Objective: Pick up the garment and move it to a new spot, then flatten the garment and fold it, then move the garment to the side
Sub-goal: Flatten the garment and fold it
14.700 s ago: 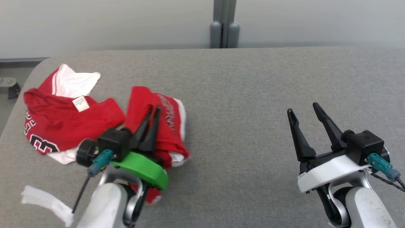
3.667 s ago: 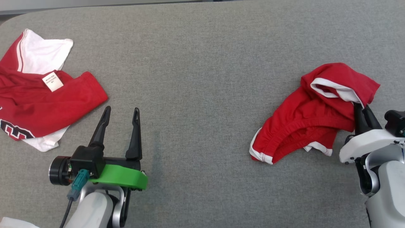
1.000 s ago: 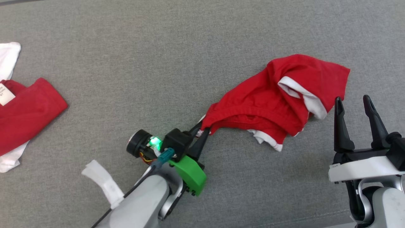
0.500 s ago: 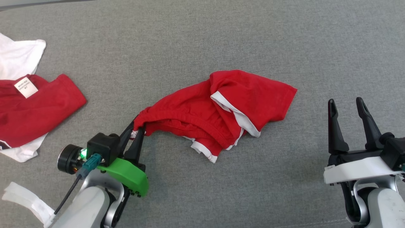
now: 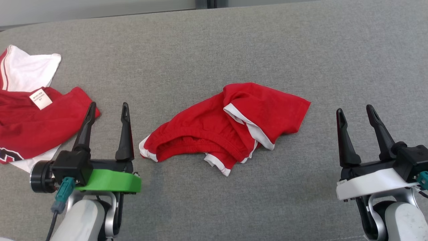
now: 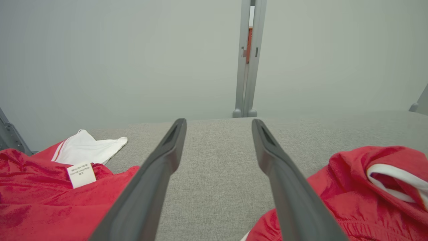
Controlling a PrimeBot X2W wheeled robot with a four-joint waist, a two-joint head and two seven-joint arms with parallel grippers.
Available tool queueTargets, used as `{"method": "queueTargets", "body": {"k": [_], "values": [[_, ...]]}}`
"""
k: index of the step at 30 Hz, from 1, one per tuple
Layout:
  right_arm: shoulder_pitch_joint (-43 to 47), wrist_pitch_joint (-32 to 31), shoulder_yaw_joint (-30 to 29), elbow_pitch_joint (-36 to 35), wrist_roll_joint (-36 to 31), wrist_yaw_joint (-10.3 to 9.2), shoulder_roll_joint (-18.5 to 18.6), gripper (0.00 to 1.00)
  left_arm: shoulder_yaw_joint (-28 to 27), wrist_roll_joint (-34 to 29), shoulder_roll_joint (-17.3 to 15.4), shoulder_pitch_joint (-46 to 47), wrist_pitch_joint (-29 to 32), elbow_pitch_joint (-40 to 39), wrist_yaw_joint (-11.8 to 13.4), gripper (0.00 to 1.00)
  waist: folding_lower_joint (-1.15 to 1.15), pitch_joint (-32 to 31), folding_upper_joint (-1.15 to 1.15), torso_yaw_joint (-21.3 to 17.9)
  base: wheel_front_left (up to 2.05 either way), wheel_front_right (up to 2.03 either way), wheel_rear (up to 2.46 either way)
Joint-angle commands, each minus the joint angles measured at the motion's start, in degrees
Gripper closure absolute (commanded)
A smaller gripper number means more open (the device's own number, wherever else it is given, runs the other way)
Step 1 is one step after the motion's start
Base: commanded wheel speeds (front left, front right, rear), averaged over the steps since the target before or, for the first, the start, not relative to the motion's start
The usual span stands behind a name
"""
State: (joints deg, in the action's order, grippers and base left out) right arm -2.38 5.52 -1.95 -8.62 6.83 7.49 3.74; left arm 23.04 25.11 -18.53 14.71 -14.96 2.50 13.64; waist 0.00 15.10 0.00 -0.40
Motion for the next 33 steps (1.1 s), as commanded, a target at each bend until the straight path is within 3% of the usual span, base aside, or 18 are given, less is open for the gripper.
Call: {"method": "queueTargets", "body": {"k": [1,21,27,33], "values": [[1.0,-0.3,0.2,-0.4,-0.1,0.01,0.3,0.0,-1.1,-1.0,-0.2,-1.7,-0.3,-1.0,0.5,0.0,0.0,-1.1,0.0,0.3,0.0,0.0,0.0],[1.9,-1.6,1.2,-0.7,0.6,0.01,1.0,0.0,-3.7,-3.8,1.0,-5.4,-0.3,-2.5,-1.9,0.0,0.0,-2.2,0.0,0.3,0.0,0.0,0.0],[0.8,-3.0,7.8,2.7,1.4,0.01,3.0,0.0,-3.7,-4.7,1.8,-3.7,-0.3,-2.9,-2.5,0.0,0.0,-0.3,0.0,1.4,0.0,0.0,0.0],[-1.3,-3.7,15.6,11.2,2.7,0.01,4.1,0.0,-3.5,-5.4,3.0,-2.4,-0.3,-2.5,-3.3,0.0,0.0,1.6,0.0,2.9,0.0,0.0,0.0]]}}
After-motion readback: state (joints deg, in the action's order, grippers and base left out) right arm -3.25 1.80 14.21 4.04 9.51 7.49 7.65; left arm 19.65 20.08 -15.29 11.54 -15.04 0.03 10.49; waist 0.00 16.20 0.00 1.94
